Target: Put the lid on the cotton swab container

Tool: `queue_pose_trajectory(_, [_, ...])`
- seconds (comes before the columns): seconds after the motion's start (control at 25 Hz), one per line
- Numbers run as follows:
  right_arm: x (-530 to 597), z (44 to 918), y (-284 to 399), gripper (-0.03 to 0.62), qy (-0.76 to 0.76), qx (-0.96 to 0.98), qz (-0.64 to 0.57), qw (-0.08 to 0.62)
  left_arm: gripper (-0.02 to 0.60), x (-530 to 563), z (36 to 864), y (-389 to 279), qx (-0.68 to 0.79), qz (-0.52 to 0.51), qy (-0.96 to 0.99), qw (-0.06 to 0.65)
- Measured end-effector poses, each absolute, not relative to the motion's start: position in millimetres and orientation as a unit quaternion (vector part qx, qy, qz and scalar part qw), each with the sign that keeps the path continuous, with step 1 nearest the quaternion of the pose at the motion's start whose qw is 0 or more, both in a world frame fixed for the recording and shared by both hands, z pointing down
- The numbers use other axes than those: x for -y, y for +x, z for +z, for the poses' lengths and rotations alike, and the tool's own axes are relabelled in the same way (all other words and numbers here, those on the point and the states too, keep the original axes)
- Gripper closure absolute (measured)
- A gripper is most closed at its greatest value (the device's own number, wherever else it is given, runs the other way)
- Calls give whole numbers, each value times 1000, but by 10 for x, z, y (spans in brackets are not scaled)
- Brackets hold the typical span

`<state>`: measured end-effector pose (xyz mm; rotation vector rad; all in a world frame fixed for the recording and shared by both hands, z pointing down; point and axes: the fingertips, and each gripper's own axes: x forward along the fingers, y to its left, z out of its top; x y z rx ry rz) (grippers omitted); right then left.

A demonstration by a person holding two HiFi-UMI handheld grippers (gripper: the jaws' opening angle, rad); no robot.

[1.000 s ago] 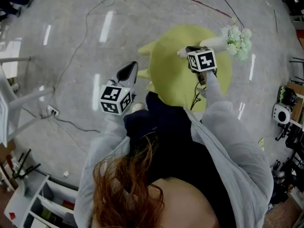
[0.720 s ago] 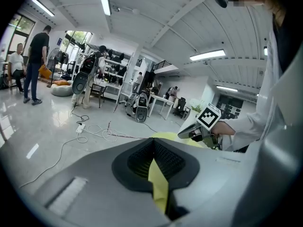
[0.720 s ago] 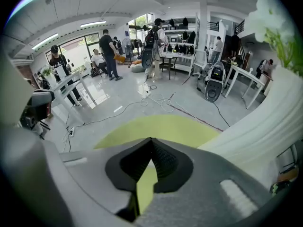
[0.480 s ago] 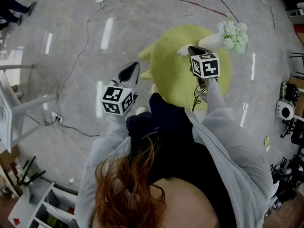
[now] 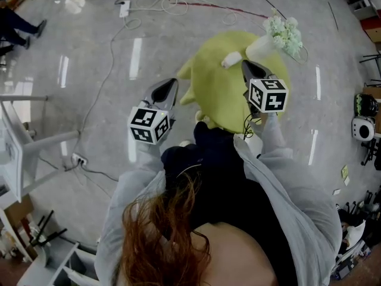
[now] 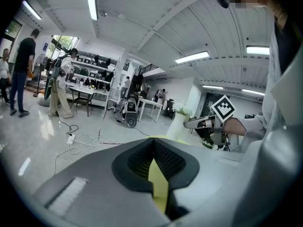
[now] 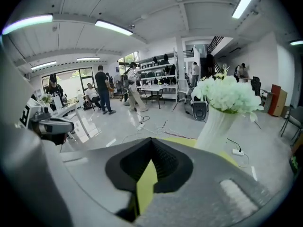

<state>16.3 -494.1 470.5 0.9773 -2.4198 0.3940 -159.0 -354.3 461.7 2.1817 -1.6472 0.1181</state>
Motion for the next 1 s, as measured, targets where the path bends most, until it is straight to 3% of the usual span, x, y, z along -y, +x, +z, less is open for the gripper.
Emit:
queue_pose_trajectory(0.6, [4105,4081,645,592,452,875,115,128,565,3171,4396,-1392,546,54,820,165])
queue_pose_trajectory(1.0, [3372,4223,874,592,486,858,129,103,565,2784,4452,-1202,510,62,843,159])
